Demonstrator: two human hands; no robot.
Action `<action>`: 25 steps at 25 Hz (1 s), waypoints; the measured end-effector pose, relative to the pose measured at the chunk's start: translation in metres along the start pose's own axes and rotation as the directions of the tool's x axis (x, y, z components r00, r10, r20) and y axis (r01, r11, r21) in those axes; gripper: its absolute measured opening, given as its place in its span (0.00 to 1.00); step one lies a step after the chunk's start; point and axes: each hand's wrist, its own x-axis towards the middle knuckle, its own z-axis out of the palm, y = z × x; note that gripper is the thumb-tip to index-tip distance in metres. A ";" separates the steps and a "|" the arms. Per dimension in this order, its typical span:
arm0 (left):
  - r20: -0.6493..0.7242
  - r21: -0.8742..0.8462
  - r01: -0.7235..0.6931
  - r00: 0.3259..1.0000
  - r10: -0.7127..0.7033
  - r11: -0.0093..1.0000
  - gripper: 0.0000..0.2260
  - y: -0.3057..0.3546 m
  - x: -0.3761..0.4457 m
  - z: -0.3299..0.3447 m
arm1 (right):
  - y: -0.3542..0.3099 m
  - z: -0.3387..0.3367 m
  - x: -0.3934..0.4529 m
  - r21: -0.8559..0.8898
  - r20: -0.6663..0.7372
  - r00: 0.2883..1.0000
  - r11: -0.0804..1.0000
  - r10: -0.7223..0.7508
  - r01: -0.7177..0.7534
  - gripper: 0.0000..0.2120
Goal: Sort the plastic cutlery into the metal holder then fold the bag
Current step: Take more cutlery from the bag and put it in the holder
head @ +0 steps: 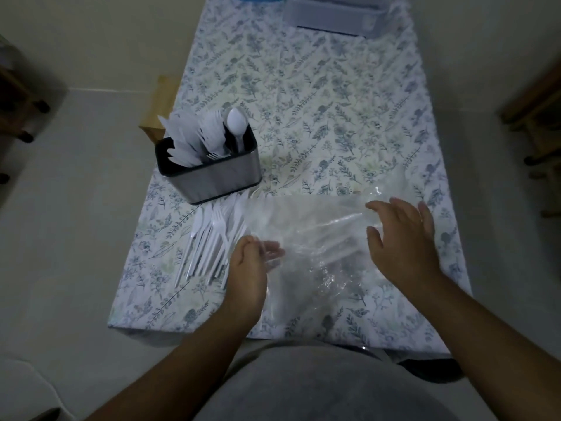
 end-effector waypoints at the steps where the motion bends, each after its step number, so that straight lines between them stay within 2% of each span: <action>1: -0.020 0.037 -0.015 1.000 0.016 0.999 0.18 -0.002 -0.001 0.002 | 0.005 0.001 0.000 0.016 -0.039 0.999 1.000 -0.011 0.012 0.14; 2: -0.030 0.090 -0.020 0.999 0.023 0.996 0.19 -0.005 0.000 0.004 | 0.007 -0.001 -0.001 0.038 -0.076 0.997 0.999 -0.019 0.022 0.11; 5: -0.004 0.254 0.039 0.999 -0.039 0.966 0.19 -0.009 -0.002 0.012 | 0.000 -0.019 -0.005 0.088 -0.231 0.970 0.992 -0.073 0.095 0.10; 6: 0.012 0.245 0.078 0.996 -0.083 0.966 0.22 -0.011 -0.001 0.016 | -0.005 -0.027 -0.006 0.075 -0.291 0.952 0.989 -0.099 0.126 0.09; 8: 0.004 0.207 0.165 0.986 -0.169 0.964 0.20 -0.014 0.002 0.023 | -0.017 -0.040 -0.012 0.038 -0.361 0.921 0.984 -0.151 0.176 0.09; 13: -0.020 0.149 0.312 0.950 -0.313 0.938 0.16 -0.026 0.001 0.030 | -0.022 -0.048 -0.019 0.058 -0.389 0.906 0.977 -0.165 0.203 0.11; 15: -0.011 0.160 0.304 0.952 -0.306 0.939 0.18 -0.026 -0.001 0.030 | -0.020 -0.045 -0.020 0.061 -0.385 0.909 0.978 -0.160 0.198 0.12; 18: 0.005 0.076 0.298 0.954 -0.299 0.951 0.21 -0.022 -0.004 0.027 | -0.014 -0.040 -0.019 0.070 -0.372 0.918 0.982 -0.140 0.178 0.12; 21: 0.038 0.136 0.271 0.960 -0.279 0.953 0.22 -0.027 -0.005 0.022 | -0.011 -0.044 -0.016 0.050 -0.422 0.896 0.983 -0.141 0.178 0.13; 25: 0.035 0.135 0.284 0.956 -0.291 0.949 0.20 -0.024 -0.007 0.021 | -0.014 -0.038 -0.014 0.016 -0.342 0.934 0.994 -0.100 0.112 0.16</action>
